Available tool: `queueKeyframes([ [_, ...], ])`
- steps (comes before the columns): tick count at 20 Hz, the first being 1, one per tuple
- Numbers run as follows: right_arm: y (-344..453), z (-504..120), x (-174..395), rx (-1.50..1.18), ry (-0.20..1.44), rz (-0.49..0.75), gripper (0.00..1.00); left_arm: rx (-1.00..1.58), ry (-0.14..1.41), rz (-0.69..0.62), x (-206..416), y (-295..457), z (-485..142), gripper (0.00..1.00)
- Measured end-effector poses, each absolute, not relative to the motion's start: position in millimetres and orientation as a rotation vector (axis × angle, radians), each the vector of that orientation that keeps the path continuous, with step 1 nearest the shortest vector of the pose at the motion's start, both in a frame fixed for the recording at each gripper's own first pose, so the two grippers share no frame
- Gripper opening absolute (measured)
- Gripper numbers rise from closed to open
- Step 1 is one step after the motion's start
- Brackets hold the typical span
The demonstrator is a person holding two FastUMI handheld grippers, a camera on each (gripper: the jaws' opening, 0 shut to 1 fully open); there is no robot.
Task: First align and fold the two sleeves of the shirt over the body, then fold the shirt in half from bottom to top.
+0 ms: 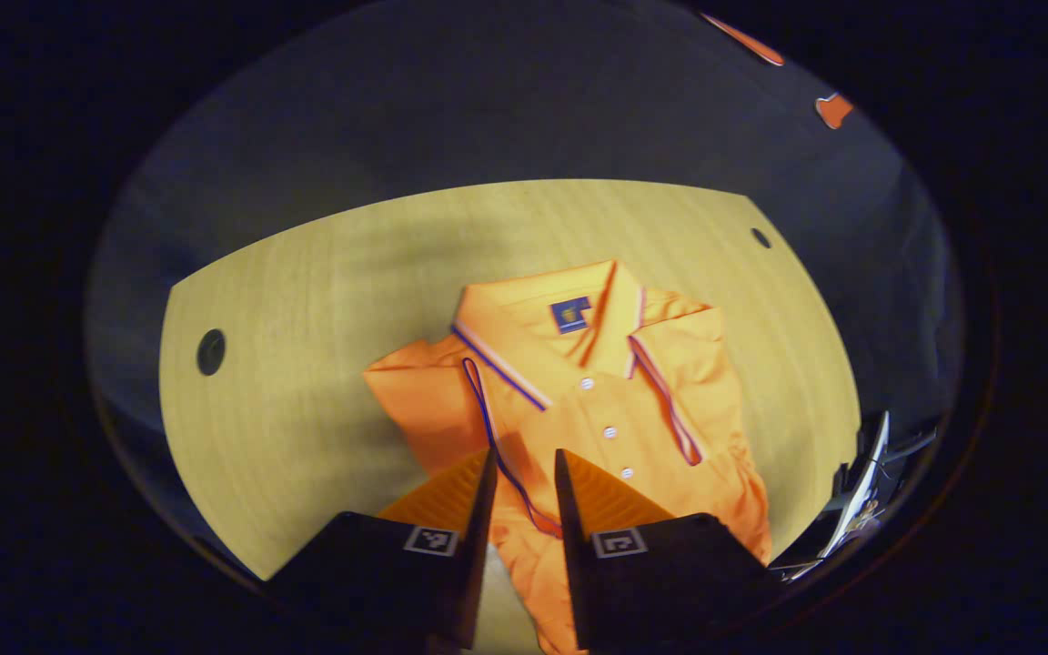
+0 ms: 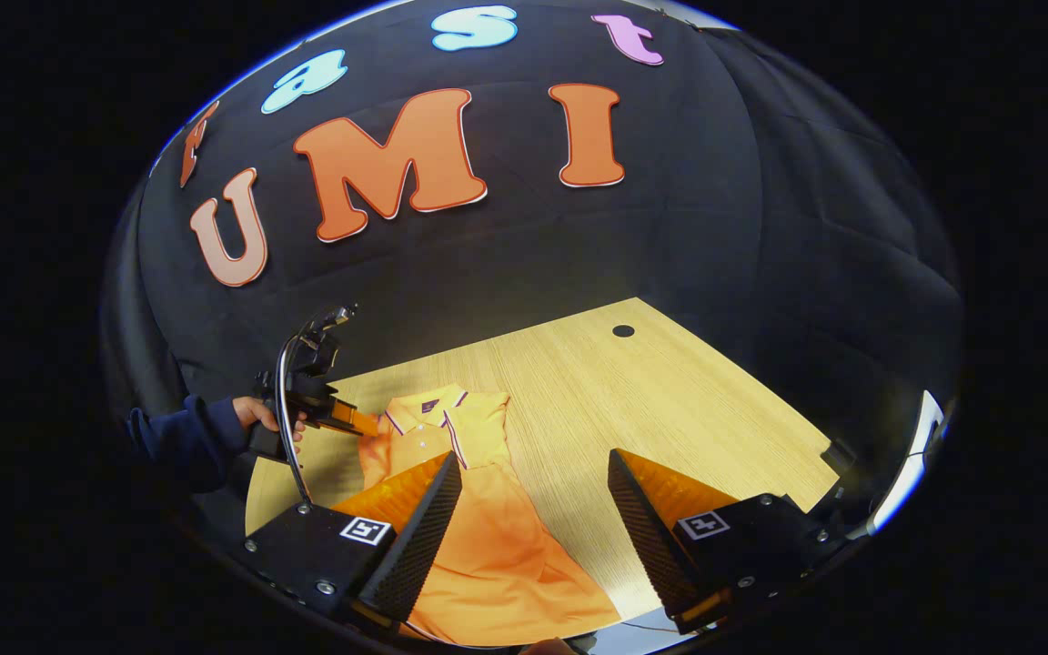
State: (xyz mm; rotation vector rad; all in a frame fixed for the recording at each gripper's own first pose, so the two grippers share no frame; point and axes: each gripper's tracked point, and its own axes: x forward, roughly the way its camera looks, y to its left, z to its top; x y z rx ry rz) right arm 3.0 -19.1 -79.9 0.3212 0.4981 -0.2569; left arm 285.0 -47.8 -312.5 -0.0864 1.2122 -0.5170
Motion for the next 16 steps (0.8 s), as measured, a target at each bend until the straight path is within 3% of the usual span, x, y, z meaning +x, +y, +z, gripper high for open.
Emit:
queueKeyframes([
  [1, -19, -81, 2, 0.317, 0.498, -0.258, 0.99, -0.102, 1.210, -0.533, 279, -51, -310, 0.57],
  [3, -21, -80, 1, 0.307, 0.495, -0.253, 0.99, -0.099, 1.200, -0.536, 271, -51, -306, 0.78],
  [4, -21, -80, 2, 0.303, 0.492, -0.248, 0.99, -0.074, 1.180, -0.529, 270, -45, -303, 0.82],
  [5, -19, -79, 1, 0.298, 0.488, -0.244, 0.99, -0.051, 1.157, -0.515, 269, -41, -303, 0.98],
  [16, -17, -63, 16, 0.159, 0.374, -0.081, 0.99, -0.116, 0.779, -0.336, 204, -14, -181, 0.98],
])
